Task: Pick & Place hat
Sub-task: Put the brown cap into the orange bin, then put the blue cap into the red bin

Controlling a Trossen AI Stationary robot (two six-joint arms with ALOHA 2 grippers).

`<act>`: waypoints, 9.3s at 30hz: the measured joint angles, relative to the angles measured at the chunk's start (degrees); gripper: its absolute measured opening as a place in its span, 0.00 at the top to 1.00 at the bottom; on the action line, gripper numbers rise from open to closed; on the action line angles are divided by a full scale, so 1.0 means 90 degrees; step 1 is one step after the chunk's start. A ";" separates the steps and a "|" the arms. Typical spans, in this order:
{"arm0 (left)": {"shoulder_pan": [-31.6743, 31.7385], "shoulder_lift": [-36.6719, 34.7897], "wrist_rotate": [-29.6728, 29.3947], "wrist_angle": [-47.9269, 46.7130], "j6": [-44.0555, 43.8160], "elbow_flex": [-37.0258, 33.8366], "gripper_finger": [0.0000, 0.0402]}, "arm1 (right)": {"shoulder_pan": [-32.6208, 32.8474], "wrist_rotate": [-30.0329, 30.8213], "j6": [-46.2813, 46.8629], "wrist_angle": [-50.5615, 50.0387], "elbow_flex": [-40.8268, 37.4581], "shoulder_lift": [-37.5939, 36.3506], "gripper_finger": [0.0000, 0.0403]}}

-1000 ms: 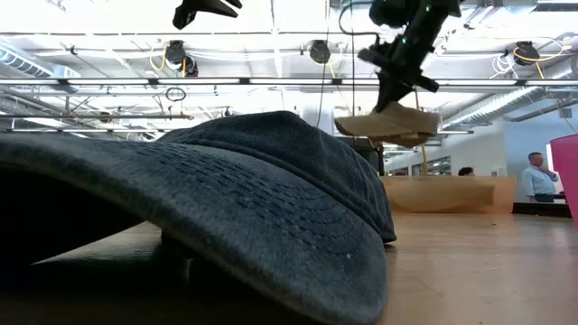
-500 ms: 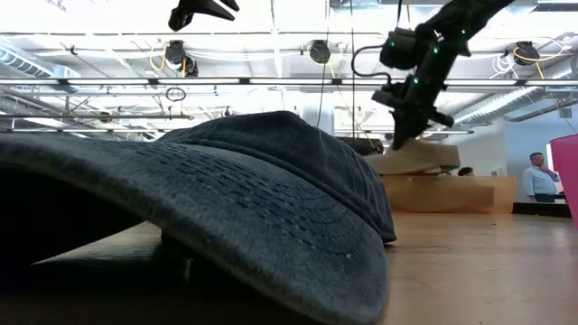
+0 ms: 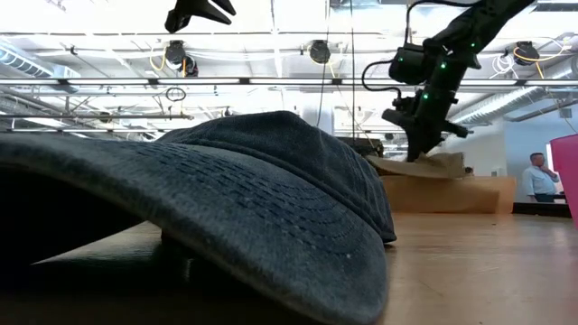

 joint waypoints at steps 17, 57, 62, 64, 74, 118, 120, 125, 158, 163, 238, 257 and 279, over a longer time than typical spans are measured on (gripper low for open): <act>0.0000 0.0000 -0.0056 -0.0006 -0.0073 0.0000 0.77 | -0.0209 -0.0230 -0.0164 0.0920 -0.0143 -0.0062 1.00; 0.0024 0.0000 -0.0330 -0.0011 -0.0130 0.0000 0.77 | -0.0613 -0.0185 0.0585 0.0190 -0.0684 -0.0806 0.67; 0.0024 0.0000 -0.0184 -0.0141 -0.0170 0.0000 0.77 | -0.0743 0.0529 0.0758 0.0184 -0.0684 -0.1438 0.58; 0.0024 0.0000 -0.0172 -0.0206 -0.0167 0.0000 0.77 | -0.0970 0.0624 0.1143 0.0070 -0.0682 -0.1554 0.58; 0.0024 0.0000 -0.0165 -0.0189 -0.0056 0.0000 0.77 | -0.2119 -0.1519 0.1390 -0.0122 -0.0689 -0.0774 0.67; -0.0347 -0.0005 -0.0151 -0.0519 0.0102 0.0000 0.77 | -0.1672 -0.1012 0.1741 -0.0618 -0.0628 -0.1737 1.00; -0.0347 -0.0005 -0.0151 -0.0519 0.0104 0.0000 0.77 | -0.1580 -0.0804 0.1763 -0.0903 -0.0453 -0.1777 1.00; -0.0347 -0.0005 -0.0151 -0.0516 0.0110 0.0000 0.77 | -0.1339 -0.0259 0.1570 -0.1344 0.0144 -0.1865 1.00; -0.0347 -0.0007 0.0247 -0.0522 0.0741 0.0000 0.77 | 0.0227 -0.0703 0.1828 -0.0087 0.1293 0.1084 1.00; -0.0352 -0.0010 0.0900 -0.0650 0.0732 0.0000 0.77 | 0.0113 -0.0564 0.1826 0.0007 0.1292 0.1494 1.00; 0.0537 -0.0012 0.1336 -0.0325 0.0347 0.0002 0.77 | -0.0749 -0.0045 0.2630 -0.1289 0.0550 0.0557 0.88; 0.0694 0.0080 0.0886 -0.0191 0.0957 0.0005 0.77 | 0.1077 -0.1112 0.2178 0.0029 0.0557 -0.1032 0.73; 0.0247 0.0068 0.1701 -0.0409 0.1066 0.0005 0.77 | 0.4278 -0.0772 0.3746 0.0461 0.0562 -0.1019 0.82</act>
